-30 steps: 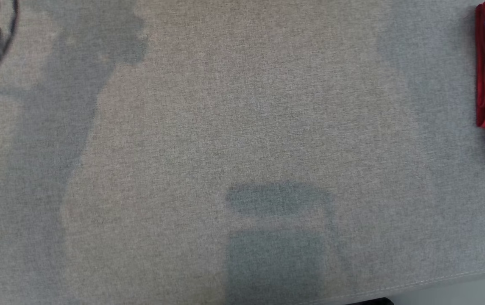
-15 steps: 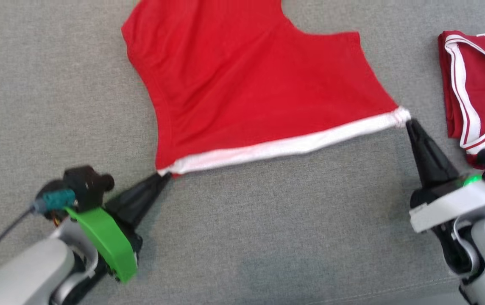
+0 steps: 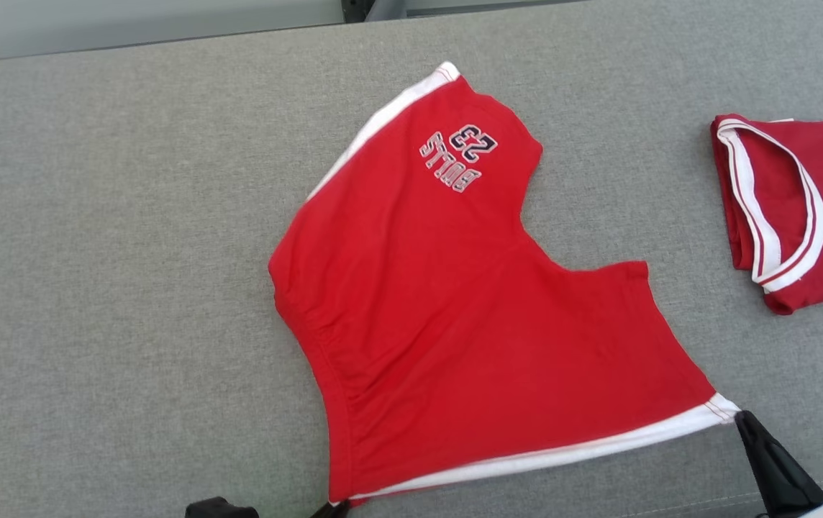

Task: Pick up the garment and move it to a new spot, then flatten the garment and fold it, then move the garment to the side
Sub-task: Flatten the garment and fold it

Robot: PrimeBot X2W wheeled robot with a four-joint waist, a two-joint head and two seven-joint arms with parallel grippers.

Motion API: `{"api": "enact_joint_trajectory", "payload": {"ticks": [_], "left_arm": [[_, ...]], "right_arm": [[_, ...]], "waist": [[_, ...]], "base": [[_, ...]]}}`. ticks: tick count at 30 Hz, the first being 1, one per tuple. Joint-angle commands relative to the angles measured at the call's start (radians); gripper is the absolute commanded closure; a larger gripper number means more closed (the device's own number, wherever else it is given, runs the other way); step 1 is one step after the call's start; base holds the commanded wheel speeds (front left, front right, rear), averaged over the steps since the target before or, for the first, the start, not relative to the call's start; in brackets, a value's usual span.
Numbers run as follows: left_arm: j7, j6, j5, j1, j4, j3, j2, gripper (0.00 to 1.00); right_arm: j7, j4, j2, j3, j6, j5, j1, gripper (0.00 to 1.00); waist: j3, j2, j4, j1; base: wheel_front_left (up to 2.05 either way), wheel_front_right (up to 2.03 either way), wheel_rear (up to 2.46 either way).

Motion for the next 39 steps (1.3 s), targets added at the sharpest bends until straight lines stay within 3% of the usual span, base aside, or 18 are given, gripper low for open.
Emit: {"api": "enact_joint_trajectory", "payload": {"ticks": [1, 7, 12, 16, 21, 29, 34, 39], "left_arm": [[-0.005, 0.018, 0.011, 0.03, -0.009, 0.006, -0.006, 1.0], [-0.008, 0.043, -0.006, 0.07, -0.088, 0.093, -0.034, 1.0], [-0.008, 0.036, -0.036, 0.02, -0.153, 0.175, -0.042, 1.0], [0.049, 0.055, -0.067, -0.074, -0.222, 0.223, -0.054, 1.0], [0.149, 0.098, -0.099, -0.206, -0.292, 0.259, -0.074, 1.0], [0.208, 0.155, -0.103, -0.355, -0.286, 0.313, -0.105, 1.0], [0.216, 0.165, -0.095, -0.408, -0.229, 0.317, -0.139, 1.0], [0.222, 0.146, -0.104, -0.445, -0.169, 0.312, -0.18, 1.0]], "right_arm": [[-0.006, -0.023, -0.006, -0.032, -0.001, -0.001, 0.036, 1.0], [0.011, -0.153, -0.009, -0.107, -0.001, 0.014, 0.06, 1.0], [0.072, -0.237, -0.022, -0.116, -0.001, 0.012, -0.064, 1.0], [0.151, -0.251, -0.045, -0.078, -0.001, 0.006, -0.264, 1.0], [0.217, -0.178, -0.066, -0.015, -0.001, 0.03, -0.525, 1.0], [0.268, 0.015, -0.123, 0.077, -0.001, 0.035, -0.851, 1.0], [0.288, 0.115, -0.14, 0.156, -0.001, 0.049, -0.995, 1.0], [0.289, 0.19, -0.148, 0.223, -0.001, 0.068, -1.094, 1.0]], "waist": [[-0.03, -0.0001, 0.023, 0.0001], [-0.015, -0.0001, 0.04, 0.0001], [0.05, -0.0001, 0.052, 0.0001], [0.134, -0.0001, 0.076, 0.0001], [0.229, -0.0001, 0.127, 0.0001], [0.293, -0.0001, 0.2, 0.0001], [0.304, -0.0001, 0.229, 0.0001], [0.306, -0.0001, 0.248, 0.0001]], "base": [[0.0, 0.0, 0.0], [0.0, 0.0, 0.0], [0.0, 0.0, 0.0], [0.0, 0.0, 0.0], [0.0, 0.0, 0.0], [0.0, 0.0, 0.0], [0.0, 0.0, 0.0], [0.0, 0.0, 0.0]]}}
